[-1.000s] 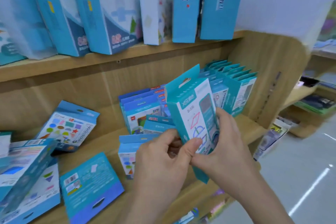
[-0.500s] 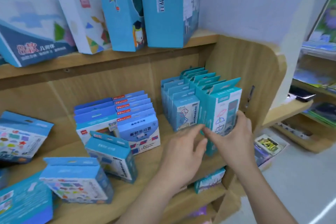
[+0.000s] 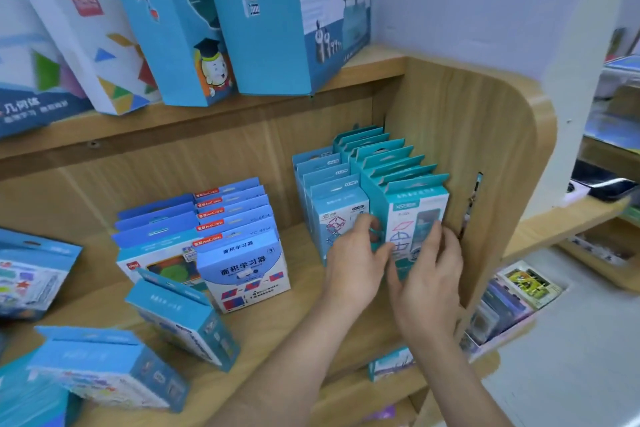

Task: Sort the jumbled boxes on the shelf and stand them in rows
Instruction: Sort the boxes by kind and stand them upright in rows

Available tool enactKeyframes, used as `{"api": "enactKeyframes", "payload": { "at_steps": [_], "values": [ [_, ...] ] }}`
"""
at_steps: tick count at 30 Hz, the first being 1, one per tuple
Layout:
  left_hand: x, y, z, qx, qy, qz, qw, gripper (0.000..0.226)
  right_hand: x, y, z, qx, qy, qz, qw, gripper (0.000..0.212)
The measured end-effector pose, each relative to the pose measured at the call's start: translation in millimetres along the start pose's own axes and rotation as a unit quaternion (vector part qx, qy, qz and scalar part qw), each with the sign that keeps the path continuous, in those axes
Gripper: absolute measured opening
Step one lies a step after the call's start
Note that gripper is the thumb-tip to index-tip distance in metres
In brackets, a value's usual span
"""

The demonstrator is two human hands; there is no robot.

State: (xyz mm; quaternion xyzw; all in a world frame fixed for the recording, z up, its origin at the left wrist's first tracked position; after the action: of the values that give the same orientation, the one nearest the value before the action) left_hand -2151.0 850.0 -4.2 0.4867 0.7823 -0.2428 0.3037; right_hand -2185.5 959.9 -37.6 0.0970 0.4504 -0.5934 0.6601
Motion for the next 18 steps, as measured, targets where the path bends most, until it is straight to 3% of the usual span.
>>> {"api": "enactKeyframes", "payload": {
  "at_steps": [4,10,14,18],
  "values": [
    [9.0,-7.6,-0.2,0.006,0.007,-0.023,1.000,0.024,-2.0,-8.3,2.2,-0.058,-0.002,-0.010,0.998,0.067],
    [11.8,-12.8,-2.8,0.024,-0.035,-0.037,0.998,0.028,-0.5,-15.6,-0.7,-0.074,-0.015,0.001,0.997,0.063],
    [19.2,-13.8,-6.0,0.027,-0.105,-0.001,0.994,0.033,2.8,-16.4,-2.1,-0.082,-0.012,0.029,0.996,0.066],
    [18.8,-10.7,-5.4,0.024,-0.104,-0.001,0.994,0.034,-5.0,-16.9,-5.2,-0.089,-0.017,0.067,0.994,0.073]
  ]
}}
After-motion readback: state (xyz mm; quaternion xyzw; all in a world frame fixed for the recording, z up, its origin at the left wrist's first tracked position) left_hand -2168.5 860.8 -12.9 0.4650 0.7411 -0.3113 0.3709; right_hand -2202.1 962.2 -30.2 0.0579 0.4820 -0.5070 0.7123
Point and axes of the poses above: each hand's wrist, its own y-axis away from the middle knuckle, its own x-axis out of the palm, z = x × y, the point moved 5 cm from there along -y, towards the middle knuckle, and after that the axes turned 13 degrees about z, right-handed, at the moved point
